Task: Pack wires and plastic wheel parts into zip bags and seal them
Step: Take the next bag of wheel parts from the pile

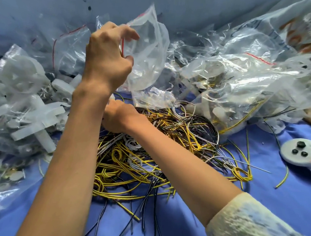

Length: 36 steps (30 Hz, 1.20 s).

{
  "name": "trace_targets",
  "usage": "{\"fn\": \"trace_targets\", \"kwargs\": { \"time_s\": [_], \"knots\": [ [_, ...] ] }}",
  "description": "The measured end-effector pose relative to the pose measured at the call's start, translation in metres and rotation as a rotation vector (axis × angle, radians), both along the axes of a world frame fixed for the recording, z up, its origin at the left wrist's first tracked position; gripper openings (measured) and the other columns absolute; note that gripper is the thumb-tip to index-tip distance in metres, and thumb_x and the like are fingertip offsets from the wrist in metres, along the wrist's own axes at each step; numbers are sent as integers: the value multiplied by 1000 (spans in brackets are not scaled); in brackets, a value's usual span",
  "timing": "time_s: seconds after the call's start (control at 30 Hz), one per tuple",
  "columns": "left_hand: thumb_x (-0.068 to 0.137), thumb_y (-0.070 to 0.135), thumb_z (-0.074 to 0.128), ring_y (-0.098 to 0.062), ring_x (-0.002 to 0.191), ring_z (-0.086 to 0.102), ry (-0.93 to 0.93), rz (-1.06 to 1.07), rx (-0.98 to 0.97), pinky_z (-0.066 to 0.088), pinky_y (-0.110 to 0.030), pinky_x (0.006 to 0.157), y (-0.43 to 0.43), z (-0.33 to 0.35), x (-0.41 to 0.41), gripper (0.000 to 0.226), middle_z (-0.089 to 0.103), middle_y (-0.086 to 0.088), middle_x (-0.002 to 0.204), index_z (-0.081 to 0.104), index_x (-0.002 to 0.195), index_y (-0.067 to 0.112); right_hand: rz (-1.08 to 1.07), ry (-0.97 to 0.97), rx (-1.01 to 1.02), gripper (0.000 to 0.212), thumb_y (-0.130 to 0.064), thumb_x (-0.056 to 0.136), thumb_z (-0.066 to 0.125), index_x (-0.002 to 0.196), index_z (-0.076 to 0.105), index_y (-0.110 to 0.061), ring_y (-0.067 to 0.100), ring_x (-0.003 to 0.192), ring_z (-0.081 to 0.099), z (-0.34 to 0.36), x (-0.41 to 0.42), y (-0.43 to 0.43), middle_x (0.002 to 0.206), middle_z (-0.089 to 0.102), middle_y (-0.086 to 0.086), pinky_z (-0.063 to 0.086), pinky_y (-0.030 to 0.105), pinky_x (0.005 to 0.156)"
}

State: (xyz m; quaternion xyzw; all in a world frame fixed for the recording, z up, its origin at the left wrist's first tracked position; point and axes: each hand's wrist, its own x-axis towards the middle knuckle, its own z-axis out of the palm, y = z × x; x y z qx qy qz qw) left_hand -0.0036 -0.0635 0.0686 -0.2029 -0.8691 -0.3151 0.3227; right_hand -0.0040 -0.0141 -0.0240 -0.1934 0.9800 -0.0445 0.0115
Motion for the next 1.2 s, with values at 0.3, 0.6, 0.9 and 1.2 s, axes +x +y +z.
{"fn": "trace_targets", "kwargs": {
  "time_s": [0.3,0.6,0.9,1.2],
  "knots": [
    [75,-3,52,-20,113,55,19,-10,17,40,-26,96,-4,0,1,51,60,2,122,59,121,19,14,-9,-419,31,-12,88,46,98,68,-30,22,82,59,63,40,56,86,62,3,51,35,78],
    [71,-6,41,-28,99,61,63,34,26,45,-31,90,-3,-1,8,58,68,1,111,66,114,24,59,-152,-770,17,-14,94,56,93,70,-24,8,57,58,101,69,113,71,65,11,46,18,58],
    [73,-1,56,-18,57,34,-147,-152,-61,32,-20,57,12,-2,12,43,38,10,55,72,107,21,39,-86,-1003,7,-5,89,58,89,59,-12,21,57,53,117,84,126,63,59,10,44,29,56],
    [76,-1,57,-31,79,64,-250,-239,-92,47,-24,73,7,-1,16,41,70,-9,82,71,109,20,-42,-54,-1093,9,-9,92,57,94,52,-16,17,68,65,109,76,140,81,68,11,53,30,73]
  ]
}}
